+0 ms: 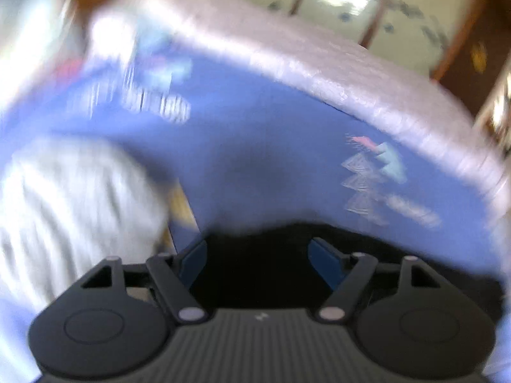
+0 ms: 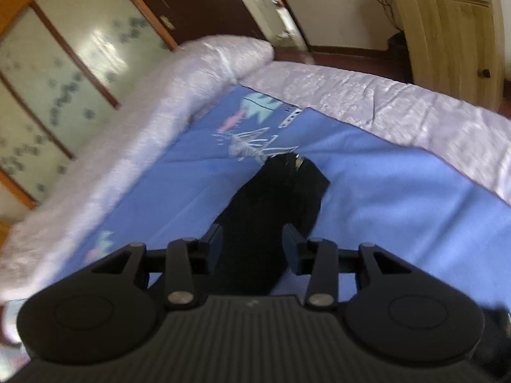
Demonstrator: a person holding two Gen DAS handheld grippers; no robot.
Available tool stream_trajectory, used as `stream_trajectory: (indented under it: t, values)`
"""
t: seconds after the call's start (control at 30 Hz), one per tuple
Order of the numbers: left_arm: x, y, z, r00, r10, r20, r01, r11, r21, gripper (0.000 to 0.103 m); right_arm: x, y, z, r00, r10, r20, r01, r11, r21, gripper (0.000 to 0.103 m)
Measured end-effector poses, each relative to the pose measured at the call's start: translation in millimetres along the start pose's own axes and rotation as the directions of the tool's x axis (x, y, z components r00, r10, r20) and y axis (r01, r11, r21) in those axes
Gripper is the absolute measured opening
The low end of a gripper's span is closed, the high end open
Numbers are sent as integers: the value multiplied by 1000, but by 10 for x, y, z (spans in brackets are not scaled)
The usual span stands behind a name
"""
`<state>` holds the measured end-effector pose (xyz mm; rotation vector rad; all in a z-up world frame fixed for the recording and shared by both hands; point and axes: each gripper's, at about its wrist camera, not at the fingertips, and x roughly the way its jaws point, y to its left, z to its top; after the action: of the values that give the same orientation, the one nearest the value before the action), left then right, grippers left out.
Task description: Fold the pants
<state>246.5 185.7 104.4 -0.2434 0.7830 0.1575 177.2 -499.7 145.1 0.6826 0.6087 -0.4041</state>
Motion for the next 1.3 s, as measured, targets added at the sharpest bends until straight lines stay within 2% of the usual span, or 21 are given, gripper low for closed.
stream_trajectory:
  t: [0.03,0.07,0.1,0.13,0.2,0.23,0.27,0.37,0.4,0.43,0.47,0.5,0.53,0.57,0.6,0.67,0.7,0.8,0.93,1.1,1.3]
  values:
    - [73,-128,-30,999,26,46,-31,993,118,89,169,28,67,1000,-25,-10,24,1000,-17,45]
    - [143,-268,-99,995,33,98,-58,962,266,93,344,66,134,999,-46,-19,45,998,-38,48]
    - [207,-373,-171,991,30,130,-78,921,381,100,494,120,177,997,-68,-26,67,996,-55,51]
    - [285,-489,-267,988,19,151,-94,857,507,101,673,171,232,995,-92,-35,90,994,-64,58]
    - [451,-645,-395,990,-2,140,-92,748,657,101,979,243,306,991,-124,-45,121,991,-60,61]
    - [543,-690,-424,994,-15,110,-66,718,693,101,1147,266,338,987,-150,-53,147,987,-60,61]
    - [625,-695,-426,997,-24,75,-35,712,701,101,1290,289,357,983,-173,-60,169,984,-63,61]
    - [946,-661,-322,999,-25,-38,44,744,667,94,1644,357,365,969,-230,-89,224,972,-73,71]
    - [1037,-631,-308,998,-18,-63,55,752,657,81,1742,361,357,963,-251,-97,244,967,-73,73]
    - [1131,-611,-301,995,-9,-99,71,760,646,55,1844,380,339,957,-273,-102,266,961,-78,73]
    - [1235,-572,-326,988,-14,-155,110,769,630,48,1942,399,327,949,-297,-103,288,954,-87,72]
    - [1247,-565,-346,986,-41,-159,131,776,617,34,2019,410,297,939,-327,-108,317,943,-102,67]
    - [1219,-598,-380,986,-56,-154,142,764,629,18,2104,431,257,919,-378,-109,363,922,-139,48]
    - [1187,-647,-427,989,-53,-141,133,746,653,15,2131,473,224,903,-422,-79,404,897,-181,18]
    - [1143,-695,-479,992,-43,-120,113,729,675,11,2126,502,206,901,-430,-57,410,887,-211,9]
    - [1035,-769,-547,996,-35,-76,79,701,708,10,2039,484,234,906,-420,-56,405,897,-179,9]
    - [962,-769,-531,997,-41,-60,71,702,708,10,1951,478,251,913,-406,-41,396,905,-159,9]
    - [529,-716,-458,995,-103,1,77,748,659,10,1493,445,311,944,-329,18,329,937,-116,9]
    - [-211,-594,-507,982,-173,80,87,779,621,10,636,140,364,981,-189,32,190,982,-11,9]
    - [-1162,-347,-1050,969,-213,122,95,783,615,10,-482,-691,83,998,-56,42,48,985,164,9]
    - [-1683,-57,-1875,982,-189,25,143,816,560,11,-1478,-1858,-725,1000,2,-13,2,949,315,10]
